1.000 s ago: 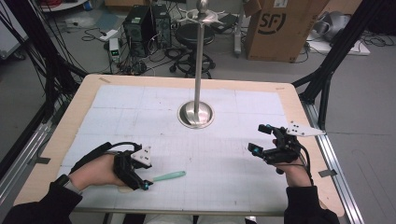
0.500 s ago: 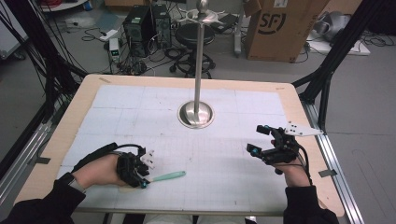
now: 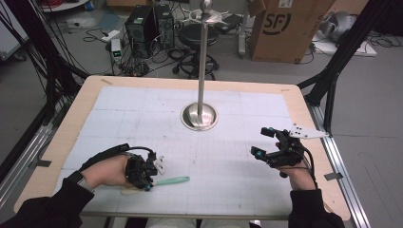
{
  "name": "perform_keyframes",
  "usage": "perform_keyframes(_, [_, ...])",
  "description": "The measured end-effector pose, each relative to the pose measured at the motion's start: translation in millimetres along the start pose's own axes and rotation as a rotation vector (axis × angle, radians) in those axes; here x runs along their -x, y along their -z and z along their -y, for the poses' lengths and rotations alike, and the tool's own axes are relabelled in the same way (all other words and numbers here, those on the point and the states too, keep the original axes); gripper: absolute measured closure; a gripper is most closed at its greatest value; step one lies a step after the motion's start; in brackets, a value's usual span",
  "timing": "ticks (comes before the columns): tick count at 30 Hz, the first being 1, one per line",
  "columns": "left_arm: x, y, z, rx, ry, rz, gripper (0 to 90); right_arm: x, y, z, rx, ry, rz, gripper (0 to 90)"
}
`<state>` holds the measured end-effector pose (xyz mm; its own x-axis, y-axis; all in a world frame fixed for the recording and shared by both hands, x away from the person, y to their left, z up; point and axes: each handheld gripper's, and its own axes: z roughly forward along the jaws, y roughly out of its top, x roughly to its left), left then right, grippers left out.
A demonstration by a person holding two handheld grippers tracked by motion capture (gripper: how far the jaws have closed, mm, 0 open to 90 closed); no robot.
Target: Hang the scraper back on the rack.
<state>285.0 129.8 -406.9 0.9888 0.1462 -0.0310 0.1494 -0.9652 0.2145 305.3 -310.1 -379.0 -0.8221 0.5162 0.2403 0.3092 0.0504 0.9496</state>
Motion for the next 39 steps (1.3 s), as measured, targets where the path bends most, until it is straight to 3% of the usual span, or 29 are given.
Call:
perform_keyframes(3, [-0.4, 2.4, 2.9, 0.027, -0.006, -0.031, 80.4, 1.1, 0.2, 0.0, 0.003, -0.001, 0.003, 0.6])
perform_keyframes(8, [-6.2, 18.7, 8.2, 0.16, 0.034, -0.065, 80.4, 0.9, 0.5, 0.1, 0.006, -0.001, 0.003, 0.7])
perform_keyframes(11, [-8.6, 26.2, 11.9, 0.227, 0.085, -0.074, 80.3, 0.9, 0.9, 0.1, 0.003, -0.002, 0.004, 0.7])
perform_keyframes(13, [-8.9, 28.1, 14.9, 0.272, 0.123, -0.102, 80.3, 0.9, 0.7, 0.2, 0.004, -0.003, 0.005, 0.7])
perform_keyframes(14, [-9.8, 29.7, 16.7, 0.289, 0.124, -0.12, 80.3, 0.8, 0.9, 0.1, 0.003, -0.005, 0.005, 0.7])
perform_keyframes(21, [-14.6, 47.1, 30.7, 0.536, 0.252, -0.16, 80.3, 1.2, 2.1, 0.7, 0.009, -0.007, 0.007, 0.7])
perform_keyframes(23, [-17.2, 53.5, 34.6, 0.602, 0.288, -0.199, 80.2, 1.7, 2.7, 1.0, 0.01, -0.007, 0.01, 0.7])
perform_keyframes(25, [-18.9, 56.6, 37.0, 0.676, 0.326, -0.285, 80.3, 1.7, 2.9, 0.9, 0.014, -0.009, 0.01, 0.7])
perform_keyframes(27, [-22.2, 59.7, 39.4, 0.727, 0.363, -0.315, 80.3, 1.1, 3.1, 0.5, 0.026, -0.018, -0.001, 0.7])
perform_keyframes(33, [-33.8, 64.8, 41.7, 0.879, 0.477, -0.31, 80.2, 0.1, 3.0, -0.2, 0.024, -0.021, -0.015, 0.7])
perform_keyframes(39, [-45.7, 71.9, 40.0, 1.011, 0.533, -0.304, 80.2, 1.6, 3.5, 0.2, 0.027, -0.018, -0.008, 0.7])
